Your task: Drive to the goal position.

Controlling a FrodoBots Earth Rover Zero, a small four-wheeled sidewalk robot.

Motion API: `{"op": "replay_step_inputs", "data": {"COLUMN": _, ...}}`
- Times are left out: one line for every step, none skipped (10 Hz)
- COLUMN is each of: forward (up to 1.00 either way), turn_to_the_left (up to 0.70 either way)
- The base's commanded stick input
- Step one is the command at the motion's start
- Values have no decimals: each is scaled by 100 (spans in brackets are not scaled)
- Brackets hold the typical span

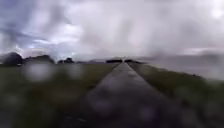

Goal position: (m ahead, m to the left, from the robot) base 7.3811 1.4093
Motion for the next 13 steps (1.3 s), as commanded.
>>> {"op": "replay_step_inputs", "data": {"forward": 70, "turn_to_the_left": 0}}
{"op": "replay_step_inputs", "data": {"forward": 70, "turn_to_the_left": 0}}
{"op": "replay_step_inputs", "data": {"forward": 70, "turn_to_the_left": 0}}
{"op": "replay_step_inputs", "data": {"forward": 70, "turn_to_the_left": 0}}
{"op": "replay_step_inputs", "data": {"forward": 70, "turn_to_the_left": 0}}
{"op": "replay_step_inputs", "data": {"forward": 70, "turn_to_the_left": 0}}
{"op": "replay_step_inputs", "data": {"forward": 70, "turn_to_the_left": 0}}
{"op": "replay_step_inputs", "data": {"forward": 70, "turn_to_the_left": 0}}
{"op": "replay_step_inputs", "data": {"forward": 70, "turn_to_the_left": 0}}
{"op": "replay_step_inputs", "data": {"forward": 70, "turn_to_the_left": 0}}
{"op": "replay_step_inputs", "data": {"forward": 70, "turn_to_the_left": 0}}
{"op": "replay_step_inputs", "data": {"forward": 70, "turn_to_the_left": 0}}
{"op": "replay_step_inputs", "data": {"forward": 70, "turn_to_the_left": 0}}
